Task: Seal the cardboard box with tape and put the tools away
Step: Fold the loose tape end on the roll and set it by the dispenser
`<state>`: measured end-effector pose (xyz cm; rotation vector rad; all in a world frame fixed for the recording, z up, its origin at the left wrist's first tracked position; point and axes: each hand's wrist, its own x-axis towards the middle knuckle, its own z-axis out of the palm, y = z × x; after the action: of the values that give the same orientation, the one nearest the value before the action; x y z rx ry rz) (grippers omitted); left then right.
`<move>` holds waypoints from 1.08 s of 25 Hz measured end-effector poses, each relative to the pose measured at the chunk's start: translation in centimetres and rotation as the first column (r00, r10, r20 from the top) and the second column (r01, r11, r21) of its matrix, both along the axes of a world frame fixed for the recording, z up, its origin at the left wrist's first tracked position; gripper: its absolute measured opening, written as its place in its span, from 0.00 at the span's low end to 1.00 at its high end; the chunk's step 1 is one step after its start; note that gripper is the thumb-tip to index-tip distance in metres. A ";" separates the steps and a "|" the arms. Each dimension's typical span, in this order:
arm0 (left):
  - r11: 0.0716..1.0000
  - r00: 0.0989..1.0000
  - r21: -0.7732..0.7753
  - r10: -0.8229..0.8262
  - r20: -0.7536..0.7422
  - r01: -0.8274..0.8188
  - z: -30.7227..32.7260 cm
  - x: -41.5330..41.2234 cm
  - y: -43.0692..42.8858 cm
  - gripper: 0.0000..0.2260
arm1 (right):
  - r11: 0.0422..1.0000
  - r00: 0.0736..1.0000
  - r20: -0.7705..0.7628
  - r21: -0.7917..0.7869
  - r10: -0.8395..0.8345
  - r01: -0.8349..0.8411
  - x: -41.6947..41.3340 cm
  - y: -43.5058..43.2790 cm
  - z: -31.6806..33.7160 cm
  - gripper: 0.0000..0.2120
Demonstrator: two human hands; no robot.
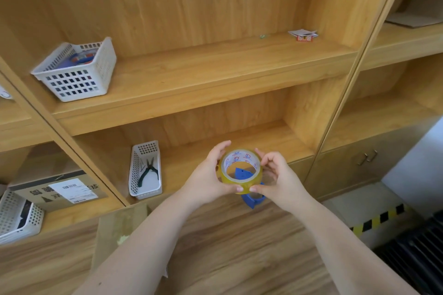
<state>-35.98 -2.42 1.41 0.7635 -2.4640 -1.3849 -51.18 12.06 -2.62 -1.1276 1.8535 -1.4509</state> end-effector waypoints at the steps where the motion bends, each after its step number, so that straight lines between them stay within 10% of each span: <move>1: 1.000 1.000 -0.005 -0.003 0.005 0.003 -0.3 -0.6 0.2 0.48 | 1.000 1.000 0.010 -0.001 0.003 -0.003 -0.5 0.1 -0.5 0.28; 27: 1.000 0.979 -0.023 -0.005 0.204 0.009 -13.4 -16.6 1.2 0.46 | 0.946 0.961 -0.002 0.175 -0.275 0.272 -11.5 0.4 -14.1 0.29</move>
<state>-52.61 -1.22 -11.94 0.9351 -2.6331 -1.3373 -62.69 12.44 -16.72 -0.7912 2.1407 -1.4052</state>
